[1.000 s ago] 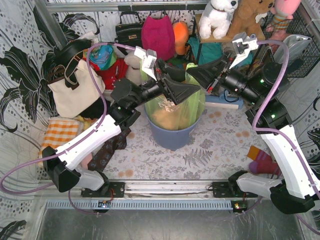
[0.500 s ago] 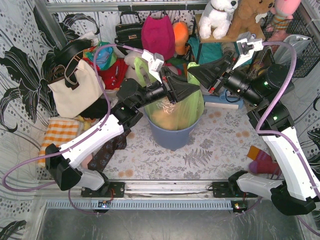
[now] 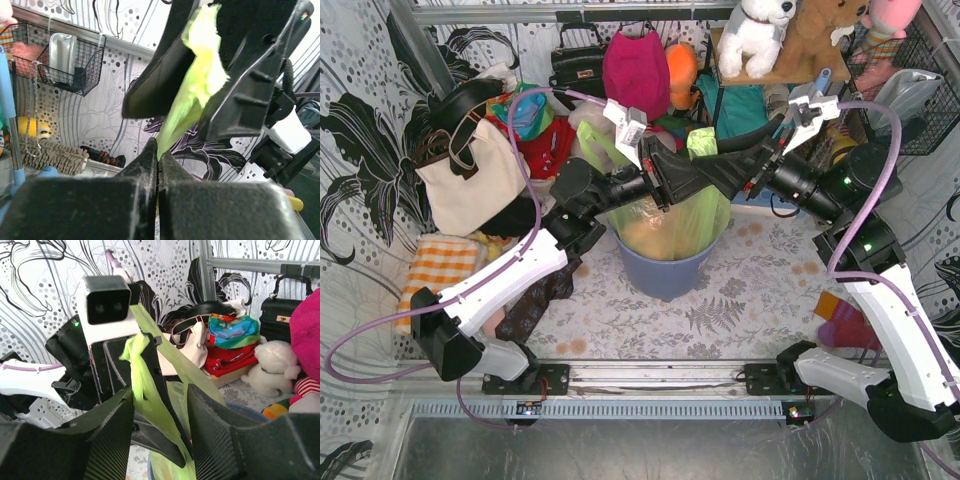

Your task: Tie the trash bag

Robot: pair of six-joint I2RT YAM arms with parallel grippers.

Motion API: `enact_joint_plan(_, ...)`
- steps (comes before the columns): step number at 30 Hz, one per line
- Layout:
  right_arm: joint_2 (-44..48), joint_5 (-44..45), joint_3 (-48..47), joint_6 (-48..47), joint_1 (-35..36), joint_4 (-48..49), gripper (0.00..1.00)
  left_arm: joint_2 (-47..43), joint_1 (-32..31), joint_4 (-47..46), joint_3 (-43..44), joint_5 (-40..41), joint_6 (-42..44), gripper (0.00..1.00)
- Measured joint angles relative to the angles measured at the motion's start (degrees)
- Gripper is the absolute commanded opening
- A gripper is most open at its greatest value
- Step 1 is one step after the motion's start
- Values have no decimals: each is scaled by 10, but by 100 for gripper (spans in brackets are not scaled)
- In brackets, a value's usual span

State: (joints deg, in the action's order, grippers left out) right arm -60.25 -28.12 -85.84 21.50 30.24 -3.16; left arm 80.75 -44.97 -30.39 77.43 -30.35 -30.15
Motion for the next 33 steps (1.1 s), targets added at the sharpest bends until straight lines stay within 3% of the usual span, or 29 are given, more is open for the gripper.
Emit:
enact_joint_plan(3,8,-10,17,-2,0,5,50,0,0,-13,0,-16,-3,0)
enact_joint_plan(8,15,-19,29,-10,0,12,19,0,0,-24,0,-30,-8,3)
enact_joint_plan(9,16,-19,30,-11,0,13,13,0,0,-26,0,-31,-9,11)
enact_joint_plan(11,18,-19,31,-13,0,16,4,0,0,-27,0,-33,-9,37)
enact_joint_plan(13,19,-19,31,-14,0,19,0,0,0,-30,0,-33,-10,63)
enact_joint_plan(16,19,-19,31,-14,0,20,0,-1,0,-34,-1,-35,-12,76)
enact_joint_plan(27,36,-24,72,-43,0,28,0,-49,0,17,-1,25,-13,83)
enact_joint_plan(30,45,-35,87,-53,0,35,0,-52,0,38,22,50,-22,79)
enact_joint_plan(33,47,-45,91,-60,0,44,0,-46,0,58,49,66,-33,69)
